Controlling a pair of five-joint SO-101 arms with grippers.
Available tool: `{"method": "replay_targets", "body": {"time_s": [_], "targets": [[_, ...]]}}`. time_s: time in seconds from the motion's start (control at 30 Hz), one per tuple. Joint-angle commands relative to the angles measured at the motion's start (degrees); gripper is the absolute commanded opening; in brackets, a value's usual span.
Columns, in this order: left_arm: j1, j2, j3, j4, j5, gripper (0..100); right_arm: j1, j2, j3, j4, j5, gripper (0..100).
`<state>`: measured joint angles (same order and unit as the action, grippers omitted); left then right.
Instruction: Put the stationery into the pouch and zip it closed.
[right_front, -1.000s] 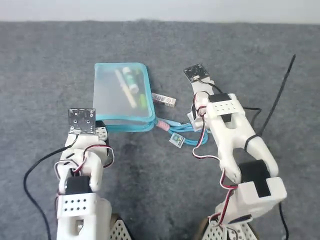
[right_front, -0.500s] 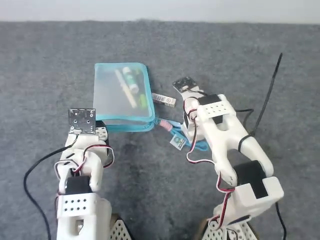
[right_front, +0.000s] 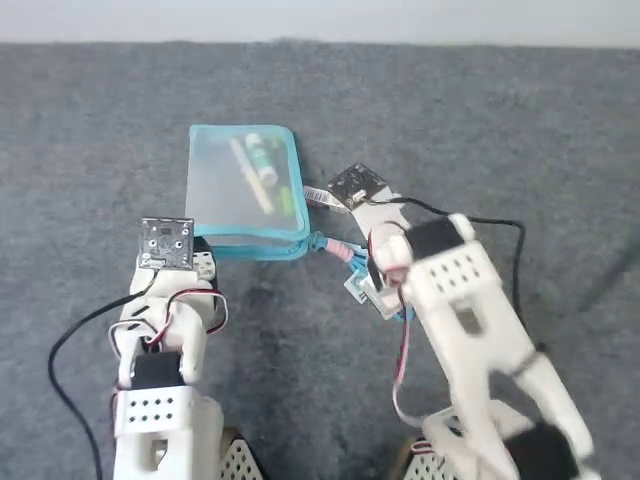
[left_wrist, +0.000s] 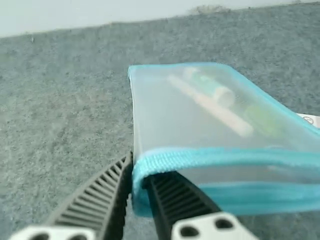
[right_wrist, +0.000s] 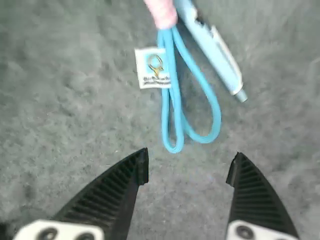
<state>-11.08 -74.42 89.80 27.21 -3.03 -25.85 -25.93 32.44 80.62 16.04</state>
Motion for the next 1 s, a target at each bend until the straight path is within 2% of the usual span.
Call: {"method": "replay_targets", "body": {"time_s": [0.0, 0.2, 0.33, 0.6, 0.73, 0.97], "targets": [[0.5, 0.5, -0.7, -3.2, -0.7, 1, -1.0, -8.4, -0.3, 1.4, 0.5, 26.7], [0.5, 0.6, -0.7, -2.8, -0.6, 1, 3.9, -3.8, -4.3, -5.2, 1.1, 26.7], [0.3, 0.6, -0.7, -2.8, -0.4, 1, 6.8, 8.3, -12.9, -6.5, 3.5, 26.7], [0.4, 0.4, 0.3, -3.2, -0.7, 1, 7.1, 34.0, -30.9, -5.8, 10.6, 26.7], [0.4, 0.4, 0.3, -3.2, -0.8, 1, 6.8, 39.9, -31.8, -6.5, 11.6, 26.7], [0.5, 0.4, 0.3, -3.3, -0.8, 1, 6.6, 38.5, -25.7, -8.7, 15.7, 26.6]]}}
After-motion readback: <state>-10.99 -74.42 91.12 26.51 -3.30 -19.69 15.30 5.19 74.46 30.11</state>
